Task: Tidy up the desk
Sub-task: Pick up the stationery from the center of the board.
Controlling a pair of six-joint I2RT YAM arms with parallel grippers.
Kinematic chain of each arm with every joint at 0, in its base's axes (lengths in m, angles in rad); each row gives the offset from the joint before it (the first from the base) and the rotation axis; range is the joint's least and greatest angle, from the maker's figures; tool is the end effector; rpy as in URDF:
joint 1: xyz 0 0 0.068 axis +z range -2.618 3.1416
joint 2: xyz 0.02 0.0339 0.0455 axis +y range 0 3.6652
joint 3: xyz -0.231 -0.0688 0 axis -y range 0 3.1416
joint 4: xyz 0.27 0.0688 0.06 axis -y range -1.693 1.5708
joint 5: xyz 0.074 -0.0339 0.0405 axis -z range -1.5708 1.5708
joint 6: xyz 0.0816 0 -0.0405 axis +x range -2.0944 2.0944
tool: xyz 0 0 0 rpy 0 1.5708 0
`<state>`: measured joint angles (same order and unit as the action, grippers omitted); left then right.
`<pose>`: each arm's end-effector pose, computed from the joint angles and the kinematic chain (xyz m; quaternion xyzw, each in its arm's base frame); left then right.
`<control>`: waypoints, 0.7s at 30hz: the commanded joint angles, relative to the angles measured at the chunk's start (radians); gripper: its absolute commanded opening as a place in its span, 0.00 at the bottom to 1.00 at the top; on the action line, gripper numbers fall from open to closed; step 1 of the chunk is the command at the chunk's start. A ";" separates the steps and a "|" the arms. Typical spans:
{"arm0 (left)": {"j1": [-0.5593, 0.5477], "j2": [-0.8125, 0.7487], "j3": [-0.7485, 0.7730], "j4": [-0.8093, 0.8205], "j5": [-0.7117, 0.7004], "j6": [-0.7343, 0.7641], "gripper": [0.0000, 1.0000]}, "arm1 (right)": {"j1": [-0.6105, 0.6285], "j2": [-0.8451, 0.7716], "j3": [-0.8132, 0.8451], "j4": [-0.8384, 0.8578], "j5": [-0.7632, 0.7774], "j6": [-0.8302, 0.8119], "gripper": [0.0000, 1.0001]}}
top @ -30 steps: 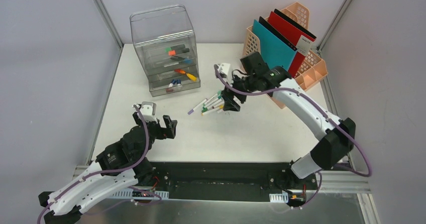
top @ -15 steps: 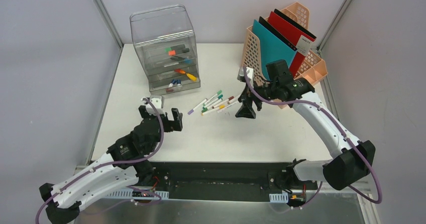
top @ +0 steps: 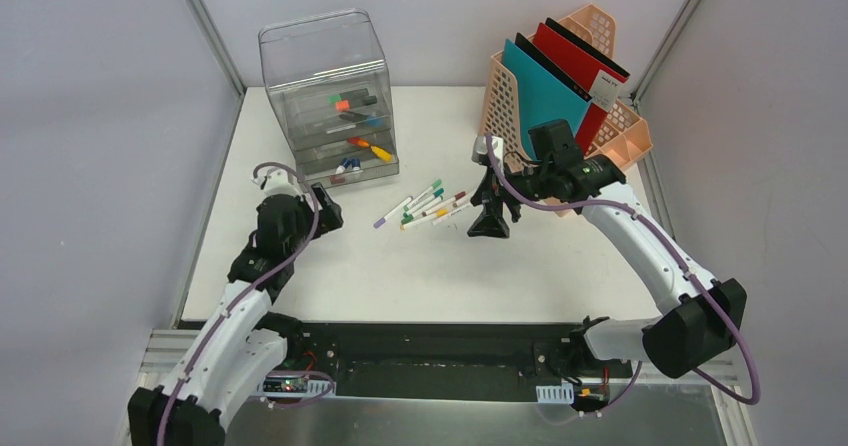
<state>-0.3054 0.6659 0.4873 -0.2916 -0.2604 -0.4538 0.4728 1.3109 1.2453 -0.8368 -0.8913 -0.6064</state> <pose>0.2457 -0.0554 0.1980 -0.1304 0.8378 -0.0893 0.5226 0.2485 0.1984 0.2806 -0.5593 0.6586 0.3865 0.3225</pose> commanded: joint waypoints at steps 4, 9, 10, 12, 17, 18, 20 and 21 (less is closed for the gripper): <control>0.277 0.134 -0.020 0.114 0.341 -0.190 0.99 | 0.000 0.019 0.005 -0.022 -0.053 -0.035 0.80; 0.355 0.172 -0.029 0.109 0.271 -0.253 0.99 | 0.000 0.021 0.008 -0.036 -0.049 -0.047 0.80; 0.357 0.172 -0.031 0.110 0.229 -0.259 0.99 | 0.000 0.022 0.008 -0.037 -0.049 -0.047 0.80; 0.366 0.162 -0.047 0.129 0.157 -0.276 0.99 | 0.000 0.022 0.010 -0.040 -0.051 -0.049 0.80; 0.392 0.098 -0.141 0.254 0.044 -0.285 0.98 | 0.000 0.021 0.012 -0.043 -0.055 -0.049 0.80; 0.394 0.097 -0.156 0.273 0.020 -0.286 0.98 | 0.000 0.022 0.012 -0.044 -0.055 -0.050 0.80; 0.401 0.114 -0.162 0.285 -0.015 -0.283 0.96 | 0.000 0.020 0.012 -0.048 -0.057 -0.052 0.80; 0.407 0.129 -0.163 0.285 -0.020 -0.281 0.96 | 0.000 0.020 0.012 -0.049 -0.060 -0.053 0.80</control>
<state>0.0818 0.7780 0.3389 -0.1120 -0.1749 -0.7193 0.4728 1.3365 1.2453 -0.8890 -0.9066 -0.6308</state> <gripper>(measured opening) 0.968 0.795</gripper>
